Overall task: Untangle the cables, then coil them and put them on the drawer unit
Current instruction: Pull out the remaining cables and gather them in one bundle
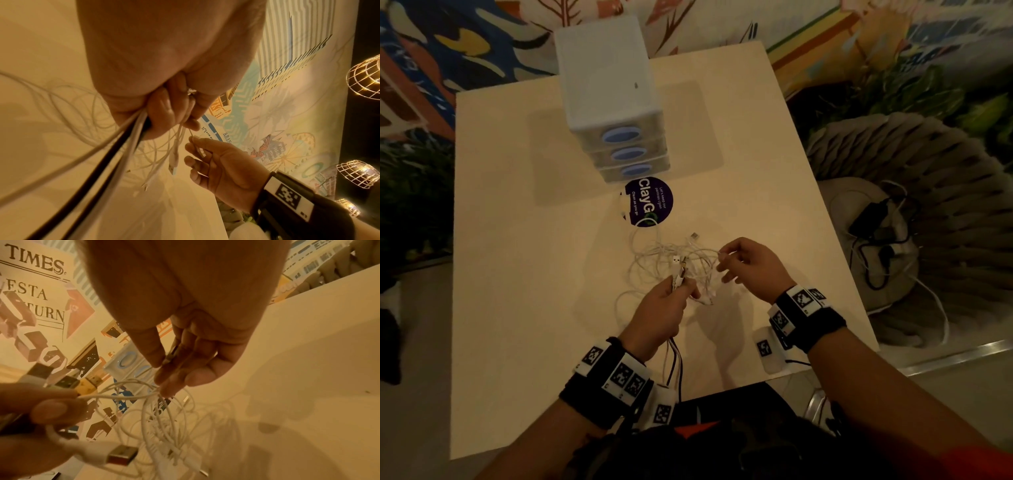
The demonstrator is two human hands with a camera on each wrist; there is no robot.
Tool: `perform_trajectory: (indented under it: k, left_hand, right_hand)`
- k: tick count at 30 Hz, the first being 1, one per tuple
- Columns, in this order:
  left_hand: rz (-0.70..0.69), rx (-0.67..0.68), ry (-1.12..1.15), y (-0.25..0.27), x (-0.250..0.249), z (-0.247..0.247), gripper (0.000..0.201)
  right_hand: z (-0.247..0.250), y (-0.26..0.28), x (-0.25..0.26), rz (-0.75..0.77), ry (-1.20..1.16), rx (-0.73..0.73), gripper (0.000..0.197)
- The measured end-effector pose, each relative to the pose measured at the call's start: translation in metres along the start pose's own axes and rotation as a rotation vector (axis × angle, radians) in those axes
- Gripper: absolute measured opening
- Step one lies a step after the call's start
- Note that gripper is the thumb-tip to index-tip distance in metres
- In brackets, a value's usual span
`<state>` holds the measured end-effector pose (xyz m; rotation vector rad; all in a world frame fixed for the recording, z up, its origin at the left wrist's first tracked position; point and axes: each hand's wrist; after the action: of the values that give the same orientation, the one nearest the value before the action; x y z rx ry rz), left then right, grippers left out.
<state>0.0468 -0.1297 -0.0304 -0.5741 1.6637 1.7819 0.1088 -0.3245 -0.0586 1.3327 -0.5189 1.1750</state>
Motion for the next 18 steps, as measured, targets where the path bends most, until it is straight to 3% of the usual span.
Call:
perform_trajectory:
  k: [4, 9, 14, 18]
  left_hand:
    - [-0.008, -0.039, -0.007, 0.001, 0.000, 0.002, 0.027]
    - [0.006, -0.031, 0.004, 0.001, -0.003, 0.002, 0.028]
    - [0.012, 0.028, 0.013, 0.005, -0.008, 0.000, 0.029]
    - [0.018, 0.059, 0.011, 0.008, -0.009, -0.001, 0.027]
  right_hand:
    - [0.006, 0.001, 0.001, 0.016, -0.048, -0.017, 0.012]
    - [0.002, 0.009, 0.021, 0.123, -0.020, 0.079, 0.013]
    - [-0.015, -0.001, 0.040, 0.265, 0.140, 0.133, 0.019]
    - [-0.020, -0.030, 0.049, 0.323, 0.418, 0.148, 0.019]
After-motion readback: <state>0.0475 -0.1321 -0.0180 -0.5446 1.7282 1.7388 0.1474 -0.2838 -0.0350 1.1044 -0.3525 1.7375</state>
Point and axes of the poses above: each hand's wrist, its own y-axis away from the middle knuckle, its own z-axis out of the back of the hand, x = y × z, and after that the axes turned 2 degrees about -y, right-handed
